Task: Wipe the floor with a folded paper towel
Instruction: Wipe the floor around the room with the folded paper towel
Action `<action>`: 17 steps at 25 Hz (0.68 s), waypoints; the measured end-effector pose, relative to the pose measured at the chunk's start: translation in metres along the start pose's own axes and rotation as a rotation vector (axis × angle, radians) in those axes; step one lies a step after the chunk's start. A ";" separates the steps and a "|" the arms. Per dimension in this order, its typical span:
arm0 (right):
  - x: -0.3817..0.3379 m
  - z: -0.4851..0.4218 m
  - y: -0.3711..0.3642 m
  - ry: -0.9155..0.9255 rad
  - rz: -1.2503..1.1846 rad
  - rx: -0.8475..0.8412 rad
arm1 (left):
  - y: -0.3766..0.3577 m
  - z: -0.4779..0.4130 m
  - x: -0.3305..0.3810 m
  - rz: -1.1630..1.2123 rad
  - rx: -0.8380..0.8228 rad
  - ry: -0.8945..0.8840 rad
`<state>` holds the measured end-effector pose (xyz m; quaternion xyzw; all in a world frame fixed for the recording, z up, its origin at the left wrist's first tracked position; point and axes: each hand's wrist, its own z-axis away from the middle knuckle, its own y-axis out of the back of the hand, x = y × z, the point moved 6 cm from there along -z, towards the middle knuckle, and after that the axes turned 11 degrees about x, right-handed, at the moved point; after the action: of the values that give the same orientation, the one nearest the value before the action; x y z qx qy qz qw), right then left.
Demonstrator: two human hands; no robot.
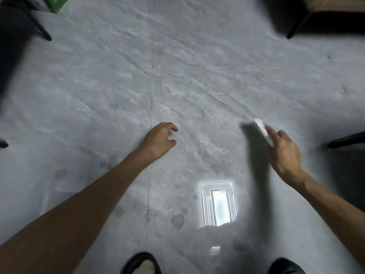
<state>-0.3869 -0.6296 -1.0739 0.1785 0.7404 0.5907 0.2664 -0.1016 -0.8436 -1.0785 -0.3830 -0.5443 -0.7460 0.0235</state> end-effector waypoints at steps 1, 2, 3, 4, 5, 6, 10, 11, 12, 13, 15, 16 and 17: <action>0.018 0.017 -0.004 -0.044 0.035 -0.055 | -0.011 0.002 0.008 -0.019 -0.020 -0.031; 0.028 0.035 -0.011 -0.071 0.050 -0.131 | -0.020 0.002 0.014 -0.020 -0.027 -0.048; 0.032 0.051 -0.020 -0.075 0.045 -0.191 | -0.027 0.001 0.021 -0.016 -0.027 -0.060; 0.031 0.062 -0.027 -0.071 0.020 -0.204 | -0.033 0.000 0.027 -0.017 -0.022 -0.072; 0.030 0.066 -0.029 -0.082 -0.020 -0.160 | -0.036 -0.001 0.032 -0.019 -0.012 -0.086; 0.031 0.067 -0.027 -0.119 -0.054 -0.081 | -0.040 -0.002 0.038 -0.017 -0.004 -0.100; 0.047 0.072 -0.023 -0.186 -0.008 0.096 | -0.053 0.003 0.039 -0.008 -0.003 -0.081; 0.049 0.075 -0.024 -0.178 0.040 0.110 | -0.054 0.004 0.037 -0.010 -0.005 -0.076; 0.049 0.079 -0.025 -0.171 0.087 0.118 | -0.054 0.004 0.034 -0.006 -0.004 -0.071; 0.048 0.081 -0.025 -0.184 0.116 0.120 | -0.054 0.004 0.033 0.005 -0.002 -0.065; 0.042 0.078 -0.030 -0.262 0.139 0.083 | -0.053 0.004 0.030 0.030 0.004 -0.049; 0.031 0.077 -0.034 -0.284 0.142 0.037 | -0.052 0.005 0.028 0.043 0.009 -0.034; 0.013 0.078 -0.039 -0.285 0.128 -0.006 | -0.050 0.007 0.026 0.059 0.017 -0.016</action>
<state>-0.3481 -0.5702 -1.1266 0.3067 0.6804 0.5774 0.3311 -0.1390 -0.8079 -1.1023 -0.4044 -0.5394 -0.7372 0.0444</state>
